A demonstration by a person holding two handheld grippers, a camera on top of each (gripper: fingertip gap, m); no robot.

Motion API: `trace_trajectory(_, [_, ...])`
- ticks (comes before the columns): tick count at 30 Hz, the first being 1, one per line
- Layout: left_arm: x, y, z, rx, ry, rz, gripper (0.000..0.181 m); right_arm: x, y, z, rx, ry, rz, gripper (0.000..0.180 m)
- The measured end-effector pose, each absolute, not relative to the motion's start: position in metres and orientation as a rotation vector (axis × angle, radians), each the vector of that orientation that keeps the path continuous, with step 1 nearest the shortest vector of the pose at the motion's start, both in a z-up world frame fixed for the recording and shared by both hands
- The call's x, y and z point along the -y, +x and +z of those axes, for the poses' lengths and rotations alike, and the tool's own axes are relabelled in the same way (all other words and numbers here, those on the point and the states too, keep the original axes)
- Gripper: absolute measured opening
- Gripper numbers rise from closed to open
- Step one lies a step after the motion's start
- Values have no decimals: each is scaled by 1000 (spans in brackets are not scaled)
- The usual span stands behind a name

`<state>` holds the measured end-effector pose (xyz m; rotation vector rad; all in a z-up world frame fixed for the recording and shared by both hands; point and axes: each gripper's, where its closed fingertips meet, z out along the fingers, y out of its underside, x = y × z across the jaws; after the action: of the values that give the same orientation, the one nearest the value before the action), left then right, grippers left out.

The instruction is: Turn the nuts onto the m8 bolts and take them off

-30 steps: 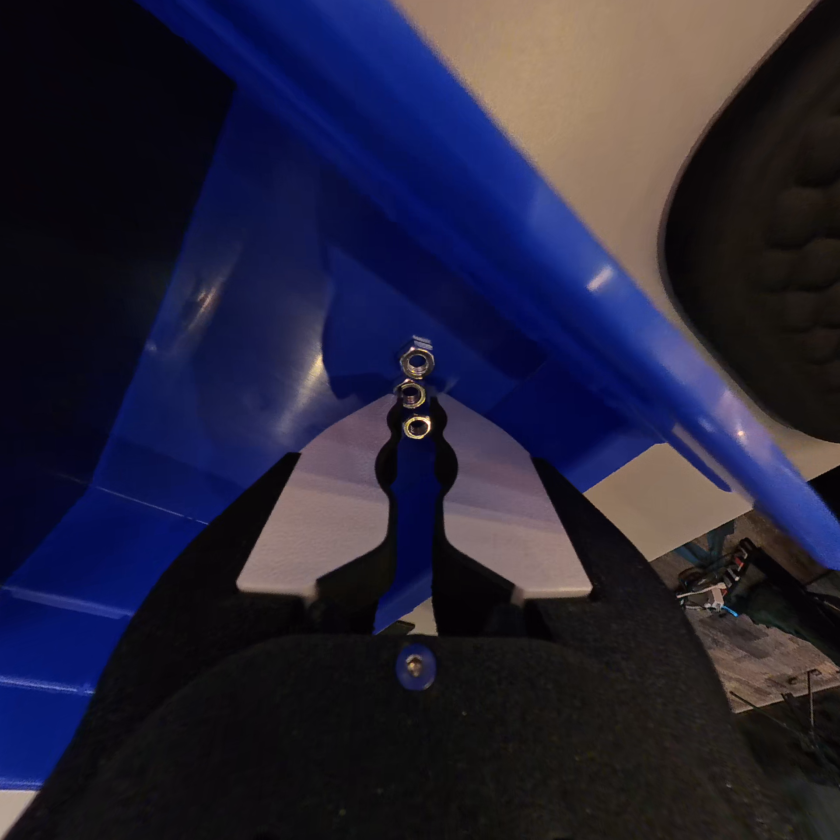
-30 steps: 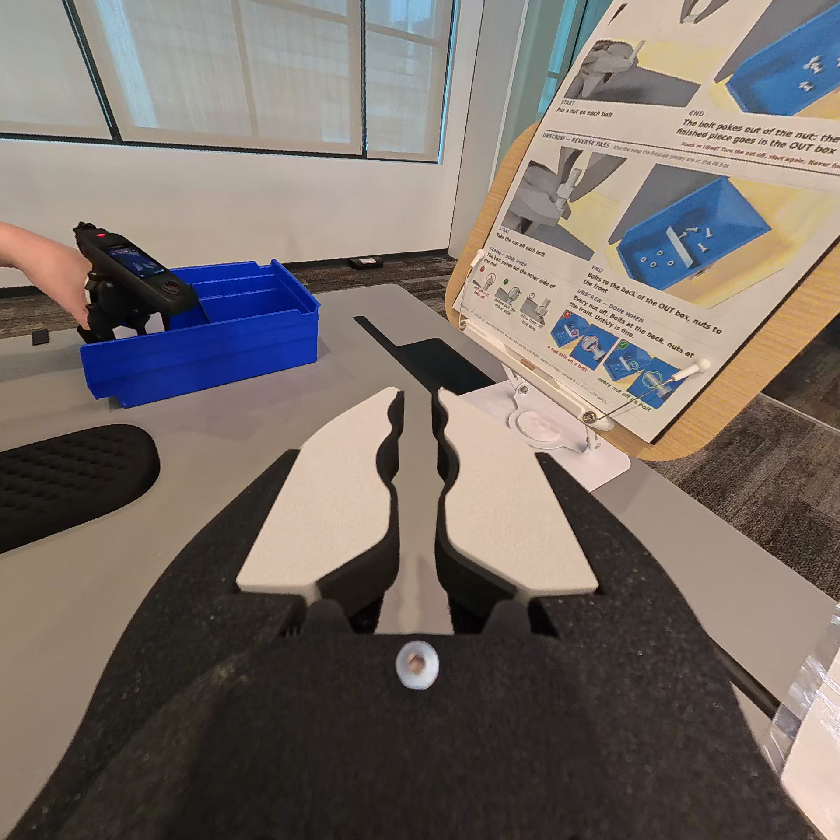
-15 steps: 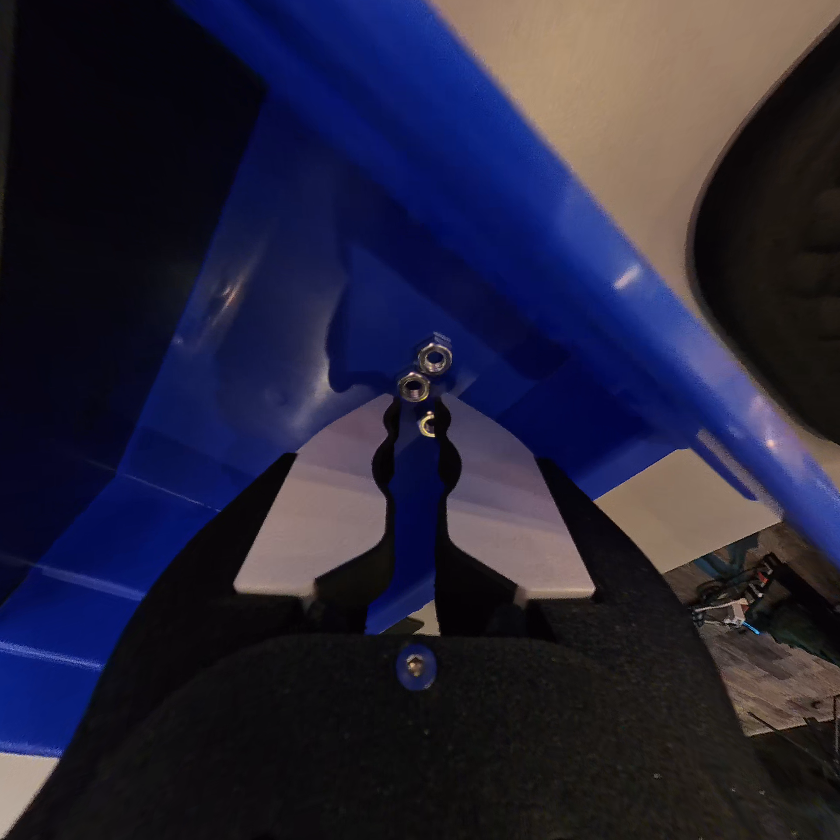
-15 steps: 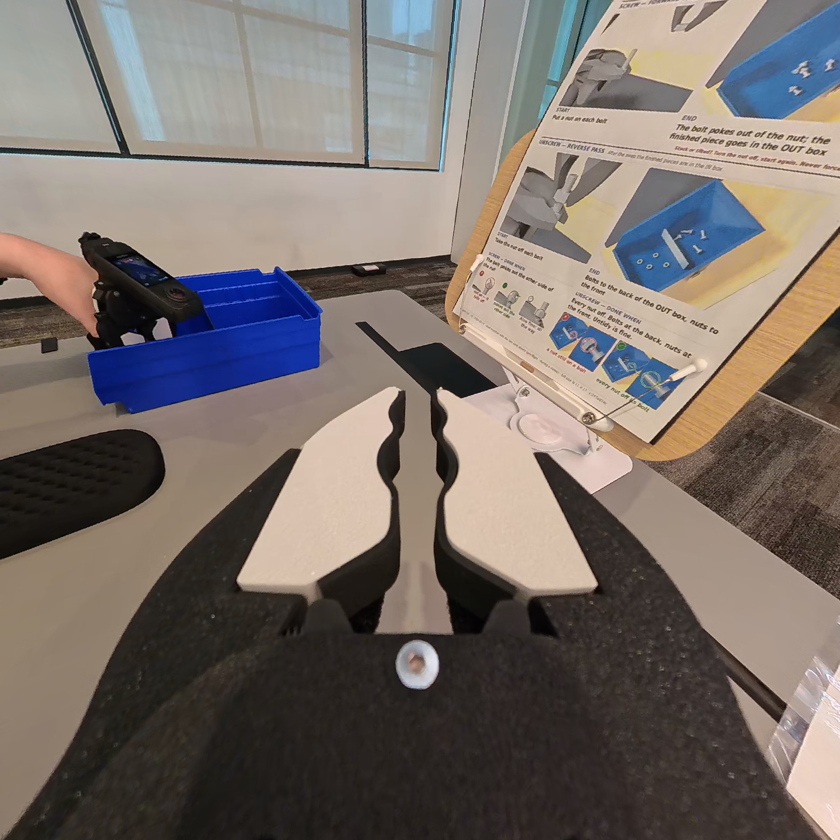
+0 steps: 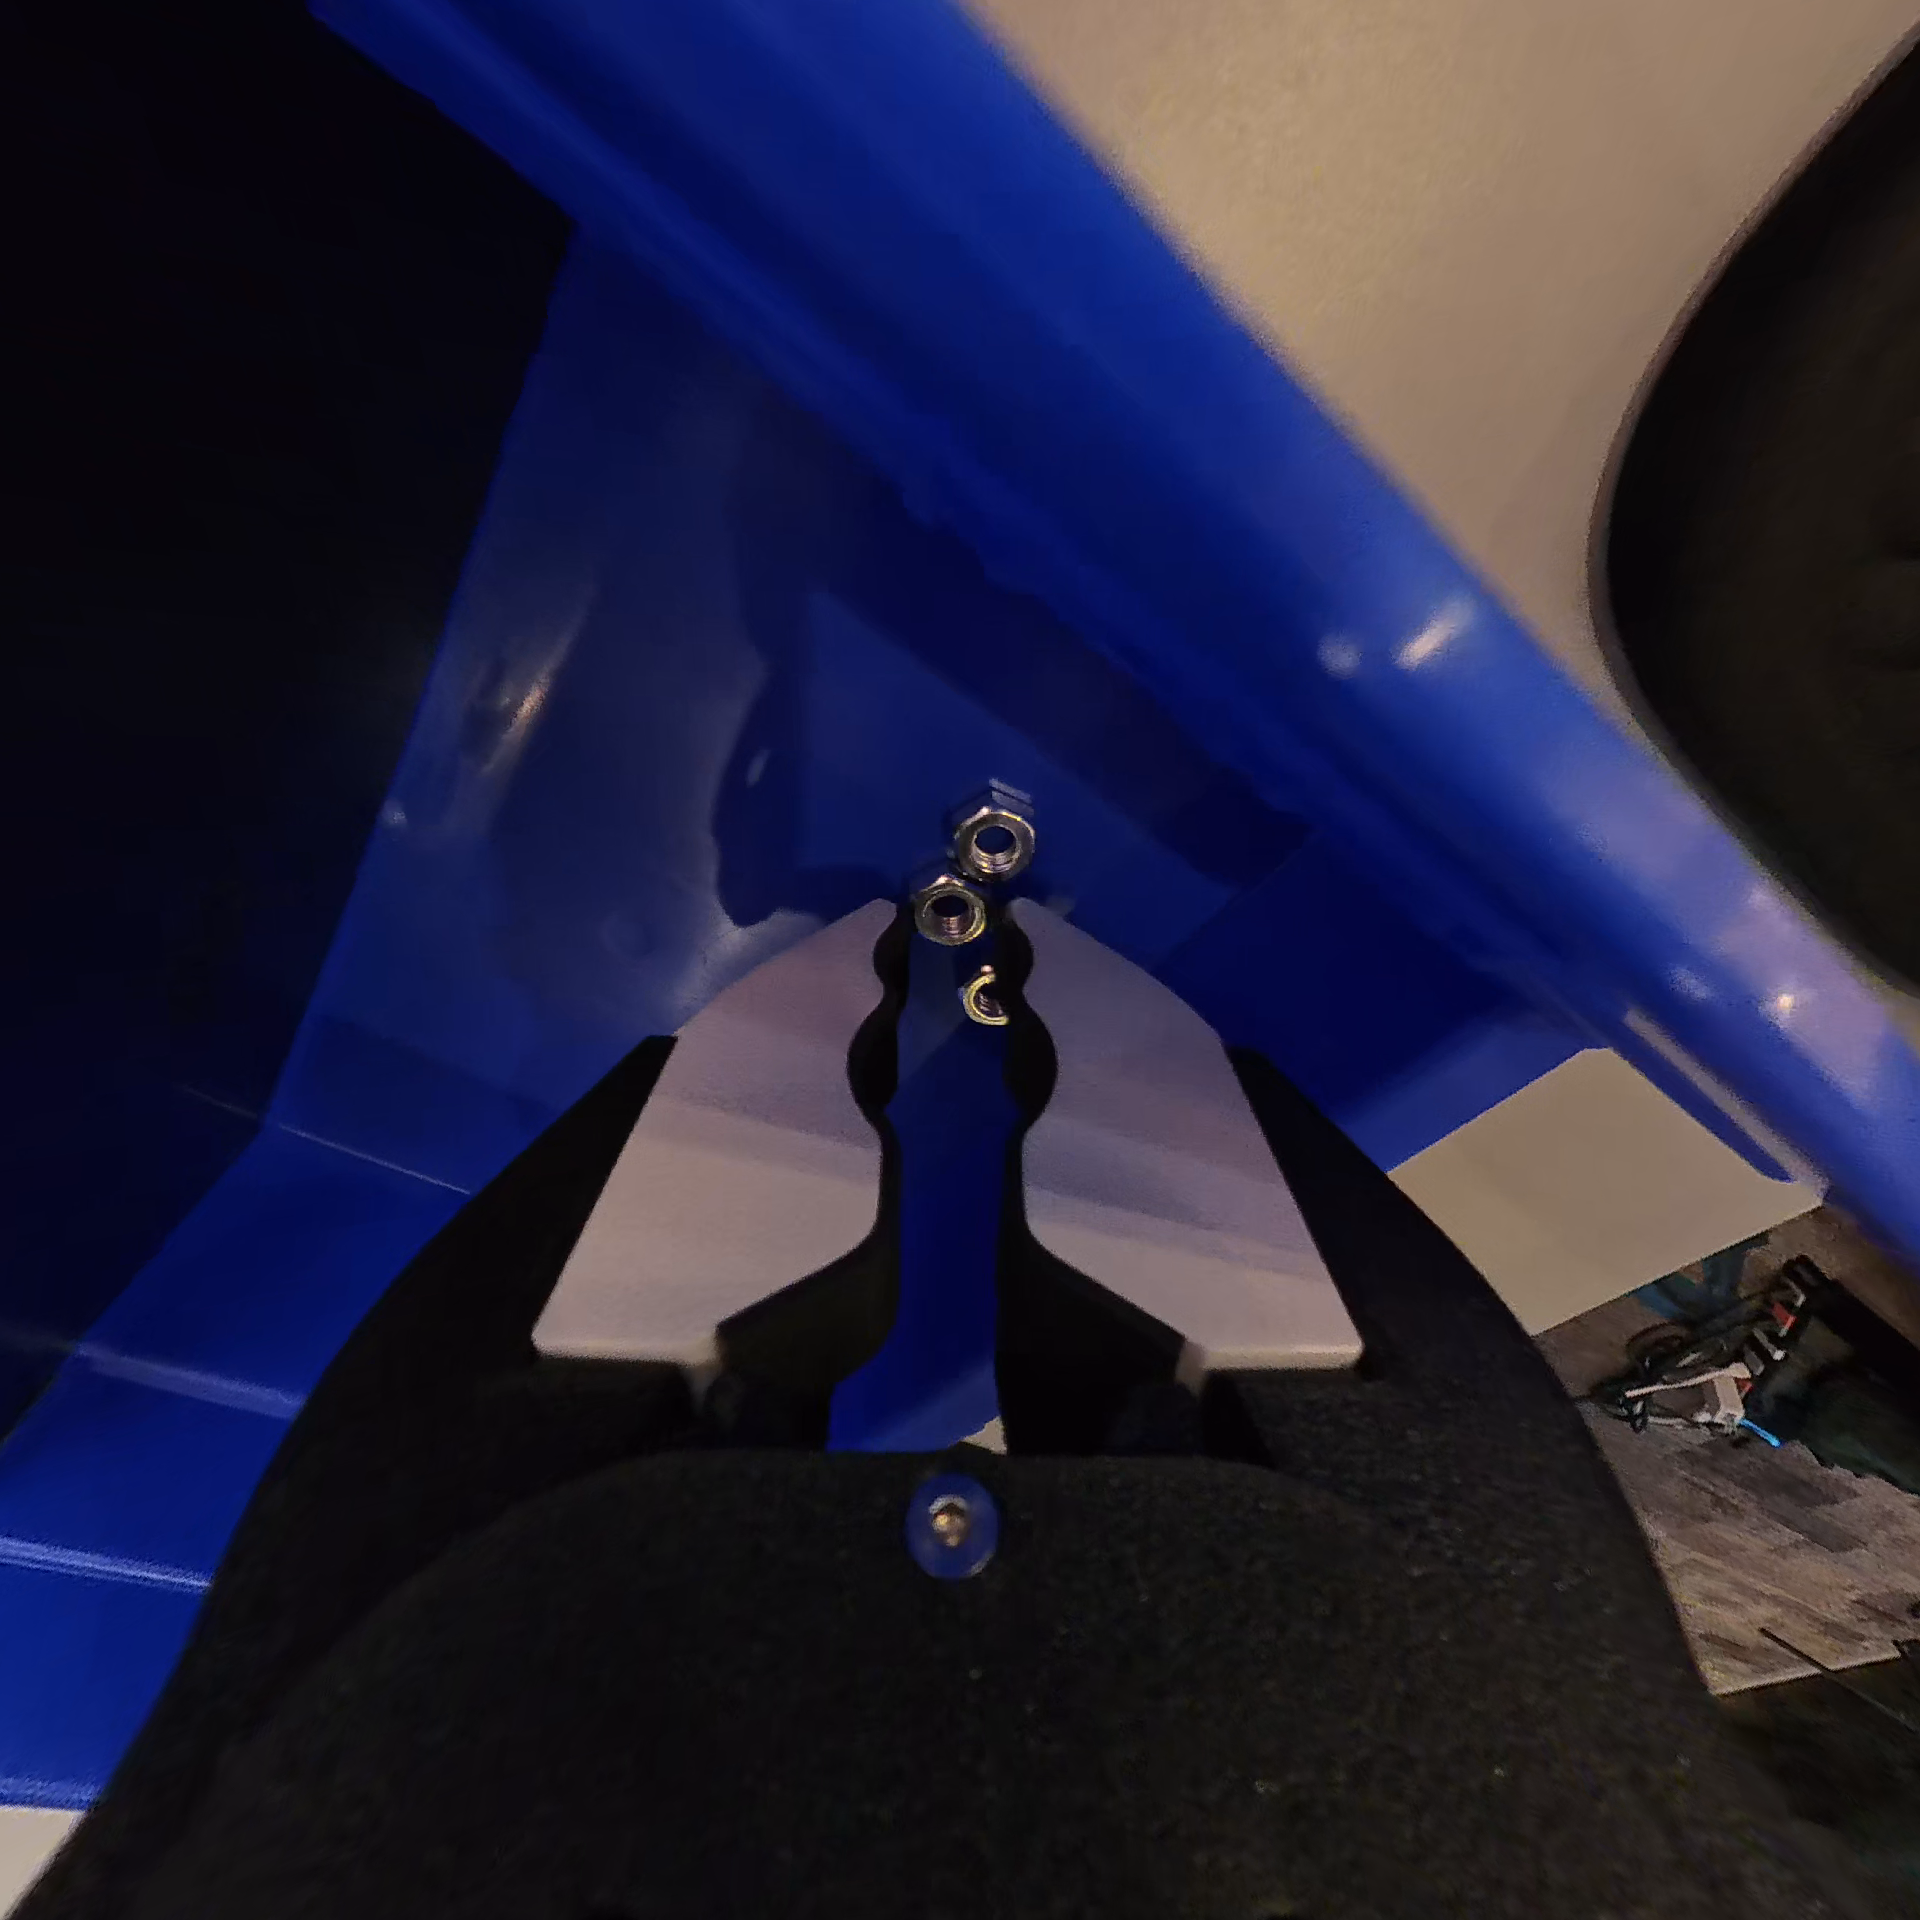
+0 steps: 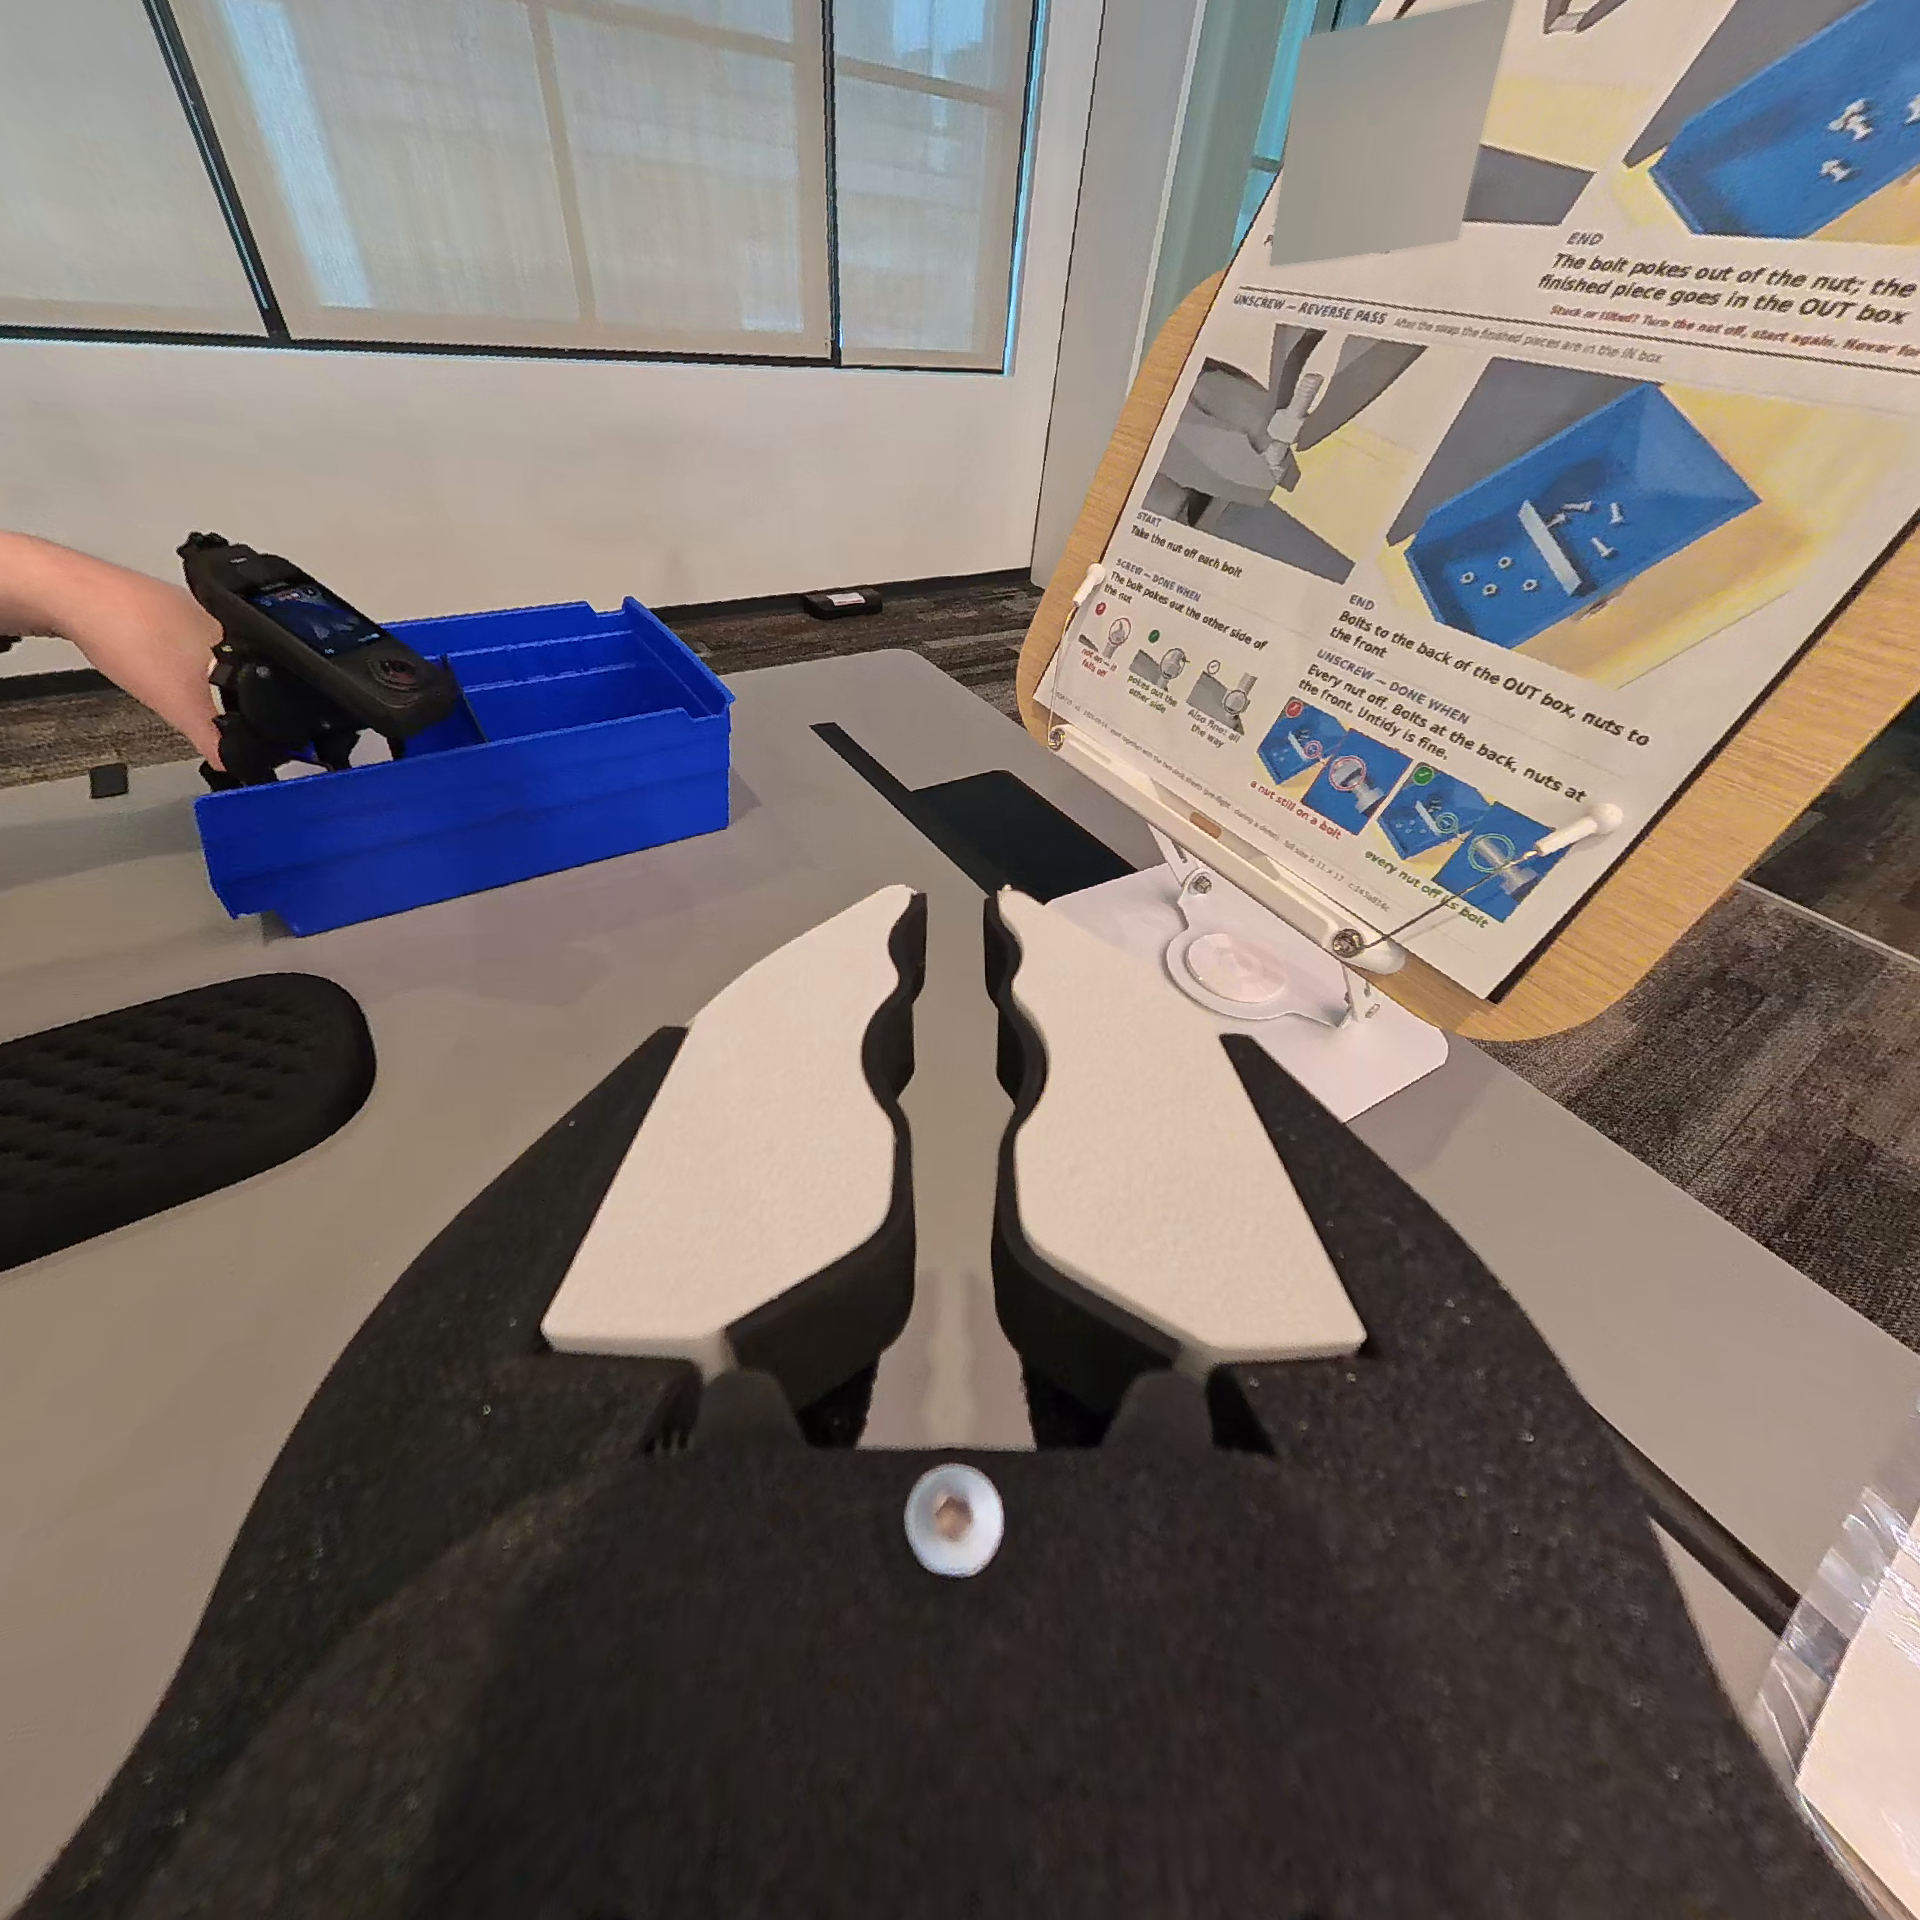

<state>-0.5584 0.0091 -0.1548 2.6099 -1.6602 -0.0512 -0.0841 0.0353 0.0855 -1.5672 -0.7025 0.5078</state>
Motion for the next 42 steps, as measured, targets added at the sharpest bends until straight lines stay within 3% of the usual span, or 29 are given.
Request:
trace_trajectory(18, [-10, -563, -151, 1692, 2646, -55, 15, -34, -75, 89, 675, -1556, 527, 10])
trace_trajectory(28, [-21, -554, -71, 1857, 2732, -10, 14, -33, -65, 91, 648, -1549, 535, 10])
trace_trajectory(35, [-27, -486, -3, 2154, 2652, -42, 14, -32, -58, 92, 632, -1547, 547, 10])
trace_trajectory(42, [-9, -359, -12, 2484, 2291, 74, 15, -28, -48, 92, 617, -1552, 556, 10])
